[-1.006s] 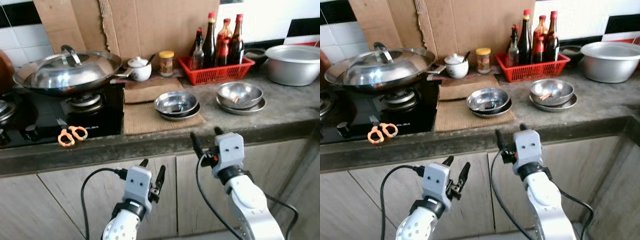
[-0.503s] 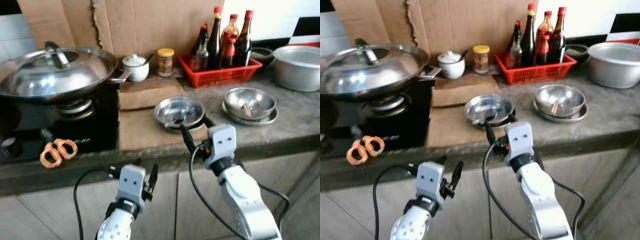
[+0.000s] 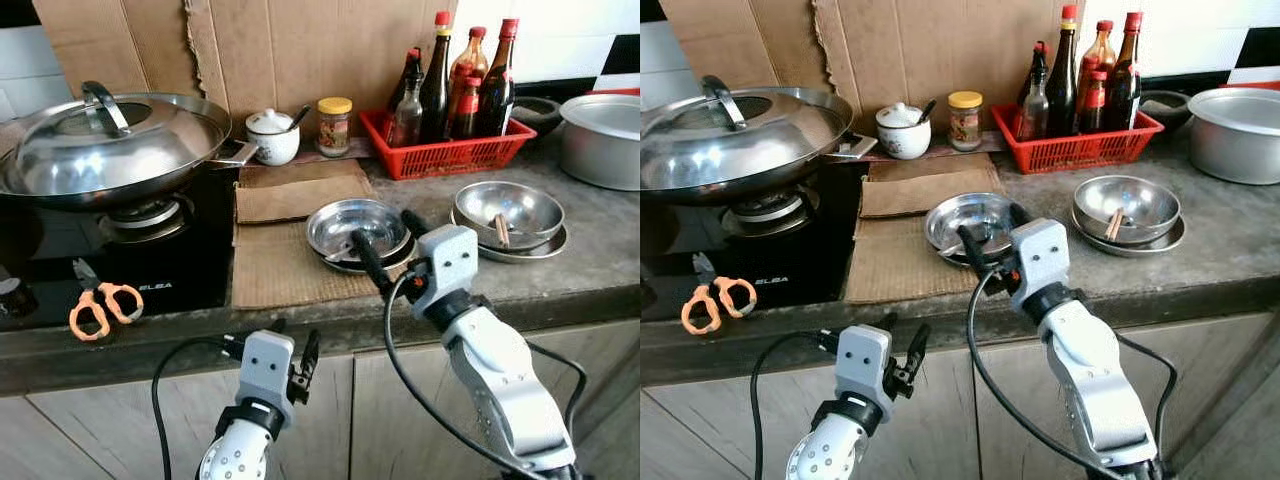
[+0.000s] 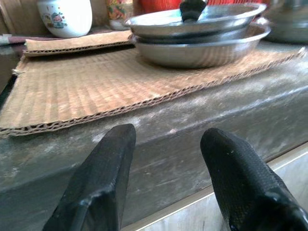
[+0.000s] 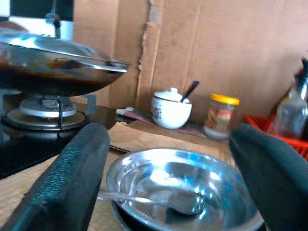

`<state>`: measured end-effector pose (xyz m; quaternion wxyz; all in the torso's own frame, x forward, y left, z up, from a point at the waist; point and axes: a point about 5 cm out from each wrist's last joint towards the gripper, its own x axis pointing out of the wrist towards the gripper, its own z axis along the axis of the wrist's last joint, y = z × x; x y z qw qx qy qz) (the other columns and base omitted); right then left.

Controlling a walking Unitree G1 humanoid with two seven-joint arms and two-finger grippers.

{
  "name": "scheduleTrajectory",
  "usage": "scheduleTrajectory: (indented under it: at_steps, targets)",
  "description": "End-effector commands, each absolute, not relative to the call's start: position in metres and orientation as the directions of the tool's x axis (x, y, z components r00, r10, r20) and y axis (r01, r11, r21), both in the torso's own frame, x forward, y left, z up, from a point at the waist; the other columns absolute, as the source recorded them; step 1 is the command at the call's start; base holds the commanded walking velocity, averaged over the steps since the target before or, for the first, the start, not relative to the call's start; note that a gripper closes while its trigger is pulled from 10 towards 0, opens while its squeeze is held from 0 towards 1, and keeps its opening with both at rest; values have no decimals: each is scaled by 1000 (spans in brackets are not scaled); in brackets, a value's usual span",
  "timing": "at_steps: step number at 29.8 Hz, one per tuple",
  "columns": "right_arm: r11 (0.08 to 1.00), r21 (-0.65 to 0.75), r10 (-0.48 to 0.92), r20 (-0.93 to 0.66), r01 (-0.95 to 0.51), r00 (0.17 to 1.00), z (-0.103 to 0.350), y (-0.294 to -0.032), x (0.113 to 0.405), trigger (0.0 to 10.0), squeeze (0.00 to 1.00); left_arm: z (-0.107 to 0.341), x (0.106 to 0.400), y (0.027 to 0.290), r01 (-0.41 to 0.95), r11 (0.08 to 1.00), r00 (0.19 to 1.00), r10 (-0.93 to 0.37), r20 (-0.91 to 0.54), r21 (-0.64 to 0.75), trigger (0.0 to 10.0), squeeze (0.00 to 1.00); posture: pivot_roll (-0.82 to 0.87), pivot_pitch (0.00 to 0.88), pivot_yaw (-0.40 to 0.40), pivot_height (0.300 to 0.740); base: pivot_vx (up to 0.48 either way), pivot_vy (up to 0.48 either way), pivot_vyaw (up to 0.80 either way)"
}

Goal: Kitchen organization

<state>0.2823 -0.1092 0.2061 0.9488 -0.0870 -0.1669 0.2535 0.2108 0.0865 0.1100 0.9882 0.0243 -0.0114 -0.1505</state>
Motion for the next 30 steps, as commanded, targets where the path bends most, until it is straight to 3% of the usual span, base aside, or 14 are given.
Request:
scheduleTrajectory:
  at_steps: [1,2,3,10,18,30]
  targets:
    - [824,-313,552,256,-472,793,206,-103,286,10000,1000,115,210,84,310,950,949,-312,51,47,10000,0,44,17,11,740,0,0,0]
    - [814,-336,562,251,-474,788,207,-101,287,10000,224,116,210,84,305,951,950,-308,57,58,10000,0,45,18,7,740,0,0,0]
    - [797,-367,579,241,-479,779,207,-98,289,10000,0,118,210,83,308,949,947,-312,75,68,10000,0,46,17,7,740,0,0,0]
    - [746,-431,629,205,-507,750,206,-92,292,10000,0,125,210,84,294,955,947,-298,121,49,10000,0,47,19,-1,740,0,0,0]
    - [634,-478,741,151,-608,654,198,-78,287,10000,0,127,206,76,348,936,923,-353,153,54,10000,0,48,13,-8,740,0,0,0]
    - [594,-640,653,29,-487,757,183,-81,310,10000,0,125,208,75,353,934,922,-356,152,51,10000,0,46,3,-8,740,0,0,0]
